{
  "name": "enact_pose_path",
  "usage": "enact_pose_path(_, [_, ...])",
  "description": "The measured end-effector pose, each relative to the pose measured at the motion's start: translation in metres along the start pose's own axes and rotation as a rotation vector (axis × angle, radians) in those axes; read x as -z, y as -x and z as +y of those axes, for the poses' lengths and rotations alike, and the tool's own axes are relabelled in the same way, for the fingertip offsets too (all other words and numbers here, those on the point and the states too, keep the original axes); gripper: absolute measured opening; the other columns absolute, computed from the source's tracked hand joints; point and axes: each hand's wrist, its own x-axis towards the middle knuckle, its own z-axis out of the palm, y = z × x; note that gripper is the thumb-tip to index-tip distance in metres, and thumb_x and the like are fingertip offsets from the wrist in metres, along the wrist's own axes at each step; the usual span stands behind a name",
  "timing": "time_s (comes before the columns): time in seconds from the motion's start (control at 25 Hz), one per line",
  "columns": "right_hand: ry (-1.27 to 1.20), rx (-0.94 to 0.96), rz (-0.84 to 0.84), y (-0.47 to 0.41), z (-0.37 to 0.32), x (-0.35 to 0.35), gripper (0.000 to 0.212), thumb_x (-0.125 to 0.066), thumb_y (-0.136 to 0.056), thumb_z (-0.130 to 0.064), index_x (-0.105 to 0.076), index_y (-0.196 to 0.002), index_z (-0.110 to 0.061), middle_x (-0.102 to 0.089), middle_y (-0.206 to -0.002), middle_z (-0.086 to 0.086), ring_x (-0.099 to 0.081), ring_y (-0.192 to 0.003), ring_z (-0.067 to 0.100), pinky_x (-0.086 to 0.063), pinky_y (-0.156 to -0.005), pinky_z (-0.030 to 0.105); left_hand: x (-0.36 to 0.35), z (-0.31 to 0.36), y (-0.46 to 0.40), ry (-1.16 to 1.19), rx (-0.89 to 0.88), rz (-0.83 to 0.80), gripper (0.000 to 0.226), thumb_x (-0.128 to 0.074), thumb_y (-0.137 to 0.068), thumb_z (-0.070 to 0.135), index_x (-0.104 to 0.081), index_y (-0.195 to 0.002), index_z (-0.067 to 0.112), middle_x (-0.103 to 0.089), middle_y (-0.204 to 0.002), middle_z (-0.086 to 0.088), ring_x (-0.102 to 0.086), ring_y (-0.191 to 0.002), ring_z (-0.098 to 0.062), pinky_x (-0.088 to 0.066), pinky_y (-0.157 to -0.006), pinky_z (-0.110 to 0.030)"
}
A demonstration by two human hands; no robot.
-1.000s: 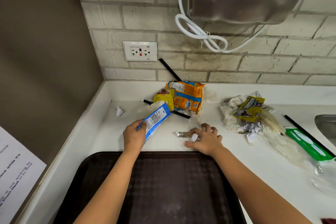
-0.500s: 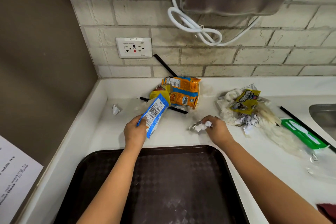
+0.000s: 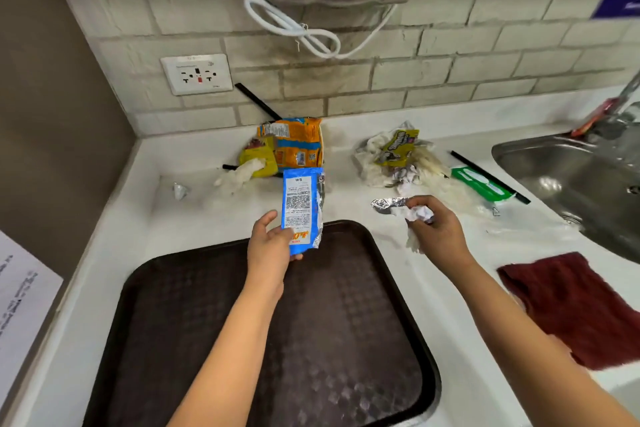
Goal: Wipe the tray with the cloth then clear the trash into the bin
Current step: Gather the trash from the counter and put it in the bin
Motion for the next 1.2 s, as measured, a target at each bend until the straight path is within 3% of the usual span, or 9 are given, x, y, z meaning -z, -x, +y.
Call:
enact_pose_path(0.12, [-0.058, -0.006, 0.019, 0.025, 0.004, 0.015, 0.033, -0.051, -0.083, 0.006, -0.056, -0.079, -0.026, -0.061, -0.078, -0.007, -0.047, -0.049, 0.014, -0.037, -0.038, 0.015, -0.007, -0.010, 0.035, -0.098, -0.047, -0.039, 0.032, -0.048, -0.091, 0.001, -0.042, -0.114, 0.022, -0.063, -0.105, -0.005, -0.064, -0.075, -0.012, -0.047, -0.045, -0.019])
enact_pose_path(0.24, [-0.085, 0.025, 0.009, 0.050, 0.012, 0.035, 0.032, -0.053, -0.084, 0.004, -0.056, -0.078, -0.027, -0.061, -0.079, -0.011, -0.046, -0.045, 0.003, -0.037, -0.041, 0.014, -0.018, -0.016, 0.077, -0.157, -0.100, -0.084, 0.029, -0.047, -0.091, 0.000, -0.042, -0.111, 0.021, -0.064, -0.096, 0.000, -0.065, -0.074, -0.009, -0.048, -0.046, -0.020])
enact_pose_path(0.36, [-0.120, 0.031, -0.020, 0.073, 0.030, 0.056, 0.033, -0.054, -0.083, 0.007, -0.057, -0.078, -0.025, -0.061, -0.081, -0.011, -0.046, -0.046, 0.001, -0.039, -0.043, 0.015, -0.038, -0.030, 0.120, -0.170, -0.152, -0.151, 0.028, -0.046, -0.090, -0.004, -0.047, -0.101, 0.022, -0.066, -0.085, 0.005, -0.065, -0.062, -0.005, -0.046, -0.042, -0.018])
enact_pose_path(0.44, [-0.140, 0.017, -0.079, 0.089, 0.042, 0.083, 0.028, -0.056, -0.084, 0.006, -0.057, -0.080, -0.022, -0.062, -0.080, -0.011, -0.048, -0.049, 0.001, -0.041, -0.046, 0.018, -0.059, -0.048, 0.153, -0.180, -0.175, -0.188, 0.032, -0.045, -0.090, -0.006, -0.050, -0.092, 0.025, -0.067, -0.082, 0.006, -0.064, -0.058, -0.002, -0.046, -0.043, -0.018])
enact_pose_path(0.64, [-0.087, 0.045, -0.181, 0.122, 0.075, 0.173, 0.022, -0.058, -0.084, 0.006, -0.060, -0.087, -0.015, -0.062, -0.085, -0.013, -0.051, -0.059, 0.007, -0.044, -0.051, 0.017, -0.112, -0.103, 0.223, -0.122, -0.173, -0.137, 0.030, -0.043, -0.091, -0.009, -0.054, -0.089, 0.020, -0.064, -0.088, -0.003, -0.063, -0.071, -0.009, -0.047, -0.052, -0.013])
enact_pose_path(0.8, [-0.165, -0.013, -0.254, 0.160, 0.108, 0.223, 0.031, -0.057, -0.082, 0.010, -0.059, -0.082, -0.021, -0.062, -0.093, -0.016, -0.056, -0.067, -0.008, -0.044, -0.058, 0.008, -0.139, -0.154, 0.280, -0.083, -0.158, -0.102, 0.030, -0.041, -0.091, -0.010, -0.056, -0.085, 0.016, -0.063, -0.079, -0.001, -0.060, -0.064, -0.002, -0.045, -0.055, -0.010])
enact_pose_path(0.96, [-0.219, -0.148, -0.312, 0.204, 0.146, 0.252, 0.035, -0.057, -0.080, 0.015, -0.059, -0.082, -0.020, -0.061, -0.084, -0.008, -0.054, -0.063, -0.009, -0.044, -0.061, 0.007, -0.129, -0.209, 0.333, -0.101, -0.053, -0.073, 0.026, -0.042, -0.092, -0.008, -0.057, -0.083, 0.011, -0.068, -0.068, 0.013, -0.061, -0.060, 0.003, -0.046, -0.052, -0.010])
enact_pose_path(1.08, [-0.232, -0.271, -0.330, 0.230, 0.189, 0.271, 0.032, -0.058, -0.080, 0.013, -0.062, -0.084, -0.018, -0.062, -0.087, -0.008, -0.058, -0.070, -0.008, -0.046, -0.063, 0.009, -0.119, -0.261, 0.356, -0.186, 0.112, -0.072, 0.020, -0.044, -0.094, -0.002, -0.058, -0.085, 0.010, -0.068, -0.081, 0.004, -0.066, -0.071, -0.006, -0.049, -0.050, -0.013])
enact_pose_path(1.2, [-0.240, -0.484, -0.236, 0.255, 0.247, 0.277, 0.027, -0.056, -0.083, 0.010, -0.062, -0.086, -0.017, -0.063, -0.091, -0.005, -0.061, -0.069, 0.003, -0.046, -0.056, 0.012, -0.110, -0.316, 0.356, -0.363, 0.261, -0.098, 0.014, -0.046, -0.095, 0.005, -0.058, -0.091, 0.011, -0.065, -0.098, -0.008, -0.064, -0.089, -0.024, -0.047, -0.047, -0.011])
